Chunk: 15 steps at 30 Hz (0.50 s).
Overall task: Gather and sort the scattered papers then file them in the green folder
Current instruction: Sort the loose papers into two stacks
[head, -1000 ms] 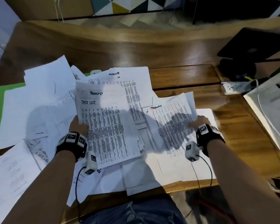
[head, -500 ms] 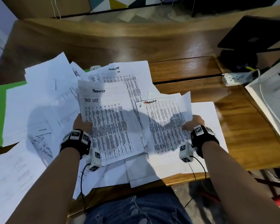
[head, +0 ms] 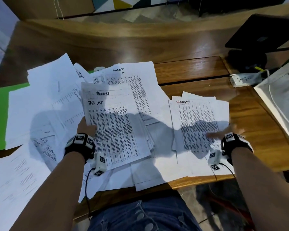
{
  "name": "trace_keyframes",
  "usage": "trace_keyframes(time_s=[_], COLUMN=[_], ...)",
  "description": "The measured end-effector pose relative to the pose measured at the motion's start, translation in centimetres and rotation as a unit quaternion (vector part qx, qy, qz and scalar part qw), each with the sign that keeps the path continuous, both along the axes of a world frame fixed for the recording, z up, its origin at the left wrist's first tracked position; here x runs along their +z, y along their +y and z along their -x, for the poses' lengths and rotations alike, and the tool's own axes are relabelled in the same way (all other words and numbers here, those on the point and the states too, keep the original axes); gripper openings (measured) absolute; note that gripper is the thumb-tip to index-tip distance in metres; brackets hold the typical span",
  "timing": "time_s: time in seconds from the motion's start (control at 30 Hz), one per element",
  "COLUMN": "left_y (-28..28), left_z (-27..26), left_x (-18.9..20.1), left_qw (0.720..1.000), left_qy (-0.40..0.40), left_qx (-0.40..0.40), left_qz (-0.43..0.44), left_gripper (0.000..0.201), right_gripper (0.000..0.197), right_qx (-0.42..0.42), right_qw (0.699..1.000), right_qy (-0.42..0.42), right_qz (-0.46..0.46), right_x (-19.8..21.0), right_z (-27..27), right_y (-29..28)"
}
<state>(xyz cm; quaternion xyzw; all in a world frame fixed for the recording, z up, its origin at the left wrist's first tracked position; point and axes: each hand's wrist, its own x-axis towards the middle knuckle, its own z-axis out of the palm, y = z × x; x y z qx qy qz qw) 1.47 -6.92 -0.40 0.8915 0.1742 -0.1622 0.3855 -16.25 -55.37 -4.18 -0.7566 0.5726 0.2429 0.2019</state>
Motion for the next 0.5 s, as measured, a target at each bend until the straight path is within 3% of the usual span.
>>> trace_keyframes(time_s=[0.07,0.1,0.17,0.23,0.4,0.5], left_y=[0.1,0.0,-0.1,-0.1,-0.1,0.0], left_z=[0.0,0.0,0.1,0.1,0.1,-0.1], left_x=[0.0,0.0,0.1,0.2,0.2,0.1], left_qw=[1.0,1.0,1.0,1.0,1.0,1.0], left_qy=[0.001,0.001,0.0,-0.002,-0.003,-0.002], left_qx=[0.001,0.003,0.005,0.005,-0.004,-0.01], left_qz=[0.001,0.003,0.006,0.007,0.002,0.004], left_gripper=[0.039,0.039,0.039,0.04,0.039,0.037], right_gripper=[0.17,0.159,0.114,0.086,0.063,0.053], right_qx=[0.035,0.03,0.012,0.002,-0.067,-0.062], right_qw=[0.999,0.999,1.0,0.999,0.983,0.963], right_qy=[0.026,0.014,-0.015,-0.041,-0.155,-0.234], right_qz=[0.004,-0.002,-0.013,-0.011,-0.072,-0.116], right_x=[1.5,3.3,5.2,5.4,5.7,7.1], right_z=[-0.1,-0.2,-0.4,-0.2,-0.5,-1.8], right_y=[2.1,3.5,5.0,4.8,5.1,5.3])
